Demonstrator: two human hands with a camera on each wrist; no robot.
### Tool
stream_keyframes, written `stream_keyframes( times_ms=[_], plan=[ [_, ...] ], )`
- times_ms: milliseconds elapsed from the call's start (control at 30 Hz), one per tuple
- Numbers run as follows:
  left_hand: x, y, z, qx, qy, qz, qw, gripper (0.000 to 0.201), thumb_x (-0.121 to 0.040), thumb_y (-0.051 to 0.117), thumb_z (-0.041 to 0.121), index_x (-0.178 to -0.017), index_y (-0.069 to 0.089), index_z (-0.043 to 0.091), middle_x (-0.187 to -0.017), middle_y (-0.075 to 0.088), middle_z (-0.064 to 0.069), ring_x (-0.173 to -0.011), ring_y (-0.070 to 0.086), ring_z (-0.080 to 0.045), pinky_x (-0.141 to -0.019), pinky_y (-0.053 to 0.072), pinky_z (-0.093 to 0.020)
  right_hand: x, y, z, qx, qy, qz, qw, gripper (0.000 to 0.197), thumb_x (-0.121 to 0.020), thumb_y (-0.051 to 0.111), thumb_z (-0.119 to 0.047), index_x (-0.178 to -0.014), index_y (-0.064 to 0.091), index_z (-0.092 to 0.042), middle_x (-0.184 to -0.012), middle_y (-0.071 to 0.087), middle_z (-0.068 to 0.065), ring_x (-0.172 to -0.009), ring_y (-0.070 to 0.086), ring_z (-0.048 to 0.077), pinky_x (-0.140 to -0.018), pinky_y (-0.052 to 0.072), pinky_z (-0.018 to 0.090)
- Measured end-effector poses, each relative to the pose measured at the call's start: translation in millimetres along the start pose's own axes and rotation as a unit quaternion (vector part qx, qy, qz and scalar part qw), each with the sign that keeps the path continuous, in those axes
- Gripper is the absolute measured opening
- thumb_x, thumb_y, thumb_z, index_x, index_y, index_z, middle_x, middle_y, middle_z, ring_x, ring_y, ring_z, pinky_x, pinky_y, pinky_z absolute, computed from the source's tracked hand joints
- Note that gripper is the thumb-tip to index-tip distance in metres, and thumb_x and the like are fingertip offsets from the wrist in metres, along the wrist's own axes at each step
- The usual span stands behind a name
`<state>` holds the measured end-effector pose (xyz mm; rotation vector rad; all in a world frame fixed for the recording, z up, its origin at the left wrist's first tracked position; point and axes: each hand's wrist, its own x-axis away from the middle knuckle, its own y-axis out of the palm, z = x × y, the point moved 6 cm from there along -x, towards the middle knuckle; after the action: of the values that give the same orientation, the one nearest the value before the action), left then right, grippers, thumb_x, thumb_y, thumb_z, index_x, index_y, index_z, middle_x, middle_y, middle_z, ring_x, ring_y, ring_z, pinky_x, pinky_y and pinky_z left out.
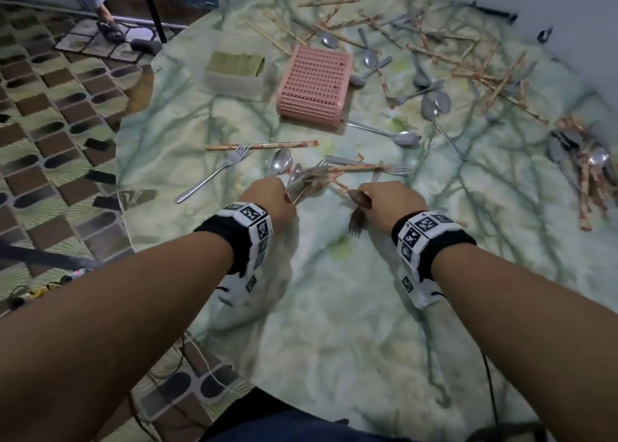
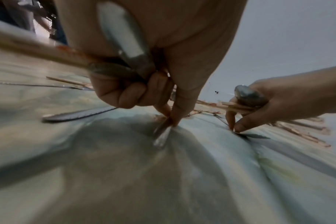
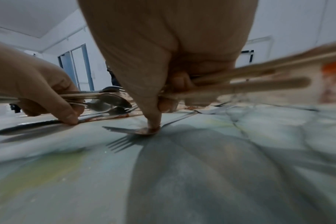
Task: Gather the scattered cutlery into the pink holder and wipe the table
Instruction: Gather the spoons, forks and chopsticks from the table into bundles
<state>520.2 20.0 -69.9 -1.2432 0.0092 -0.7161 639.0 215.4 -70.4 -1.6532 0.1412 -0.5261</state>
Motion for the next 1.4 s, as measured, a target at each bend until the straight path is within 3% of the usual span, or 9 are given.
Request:
stream_keyframes(
  times_ms=[100, 233, 400, 600, 767, 933, 1033, 1167, 1400],
  plan=[
    [3, -1, -5, 0.024, 0.015, -0.031, 0.999, 0.027, -0.089, 0.067, 0.033, -0.085, 0.065, 0.007, -0.082, 0.065, -0.011, -0.076, 0.061, -0.028, -0.06, 0.041, -0.031, 0, 2, -8, 0.014, -0.028, -0.029, 0.999, 0.013, -0.099, 0.051, -0.034, -0.087, 0.05, -0.029, -0.084, 0.056, 0.002, -0.087, 0.064, 0.032, -0.067, 0.05, 0.037],
    [16, -12, -13, 0.064, 0.042, -0.019, 0.997, 0.04, -0.098, 0.051, 0.05, -0.08, 0.054, 0.014, -0.075, 0.057, -0.004, -0.075, 0.057, -0.027, -0.061, 0.036, -0.034, 6, 10, -15, -0.015, -0.036, -0.064, 0.997, 0.02, -0.099, 0.05, -0.043, -0.093, 0.046, -0.025, -0.086, 0.054, 0.003, -0.089, 0.062, 0.032, -0.074, 0.053, 0.042],
    [24, -30, -35, 0.096, 0.077, -0.002, 0.992, 0.019, -0.098, 0.054, 0.029, -0.093, 0.043, 0.014, -0.081, 0.054, -0.004, -0.076, 0.051, -0.026, -0.061, 0.031, -0.036, 8, 5, -13, -0.034, -0.033, -0.053, 0.997, 0.021, -0.088, 0.06, -0.031, -0.095, 0.041, -0.025, -0.093, 0.061, 0.004, -0.09, 0.061, 0.032, -0.072, 0.051, 0.039],
    [16, -38, -55, 0.169, 0.065, 0.029, 0.983, 0.018, -0.098, 0.051, 0.035, -0.113, 0.049, 0.025, -0.082, 0.07, -0.009, -0.076, 0.065, -0.032, -0.073, 0.055, -0.045, 2, -6, -15, -0.007, -0.063, -0.072, 0.995, 0.016, -0.088, 0.066, -0.039, -0.098, 0.058, -0.03, -0.093, 0.059, -0.001, -0.09, 0.061, 0.027, -0.077, 0.054, 0.042],
    [12, -44, -46, 0.126, 0.089, 0.043, 0.987, 0.016, -0.1, 0.05, 0.029, -0.113, 0.048, 0.02, -0.086, 0.065, -0.006, -0.078, 0.059, -0.03, -0.068, 0.044, -0.038, 4, 0, -21, 0.0, -0.076, -0.101, 0.992, 0.027, -0.09, 0.064, -0.048, -0.104, 0.057, -0.027, -0.101, 0.046, 0.001, -0.089, 0.058, 0.03, -0.078, 0.052, 0.046],
    [2, -50, -55, 0.107, 0.084, 0.042, 0.99, 0.009, -0.097, 0.047, 0.02, -0.104, 0.046, 0.015, -0.092, 0.064, -0.012, -0.083, 0.06, -0.034, -0.072, 0.047, -0.042, 2, -11, -30, -0.051, -0.072, -0.046, 0.995, 0.016, -0.091, 0.054, -0.019, -0.098, 0.04, -0.021, -0.096, 0.047, 0.002, -0.09, 0.058, 0.032, -0.069, 0.044, 0.041],
    [1, -56, -66, 0.104, 0.049, 0.07, 0.991, 0.011, -0.097, 0.047, 0.021, -0.106, 0.044, 0.015, -0.095, 0.062, -0.015, -0.083, 0.055, -0.035, -0.068, 0.036, -0.038, 2, -31, -46, -0.11, -0.067, 0.021, 0.991, 0.019, -0.1, 0.049, -0.026, -0.107, 0.036, -0.015, -0.086, 0.058, 0.011, -0.076, 0.058, 0.035, -0.063, 0.043, 0.042],
    [-6, -54, -66, 0.077, 0.013, 0.069, 0.995, 0.037, -0.092, 0.056, 0.05, -0.1, 0.062, 0.014, -0.093, 0.068, -0.009, -0.087, 0.062, -0.031, -0.076, 0.049, -0.037, -3, -46, -63, -0.236, -0.008, 0.096, 0.967, 0.029, -0.099, 0.056, -0.025, -0.118, 0.04, -0.01, -0.089, 0.063, 0.014, -0.076, 0.059, 0.035, -0.069, 0.05, 0.046],
    [-33, -28, -49, -0.036, 0.041, 0.01, 0.998, 0.038, -0.089, 0.068, 0.05, -0.093, 0.057, 0.015, -0.094, 0.063, -0.01, -0.089, 0.058, -0.032, -0.072, 0.043, -0.034, -16, -16, -73, -0.188, 0.039, 0.042, 0.981, 0.026, -0.103, 0.048, -0.035, -0.112, 0.049, -0.01, -0.102, 0.067, 0.016, -0.095, 0.065, 0.038, -0.074, 0.047, 0.04]
  ],
)
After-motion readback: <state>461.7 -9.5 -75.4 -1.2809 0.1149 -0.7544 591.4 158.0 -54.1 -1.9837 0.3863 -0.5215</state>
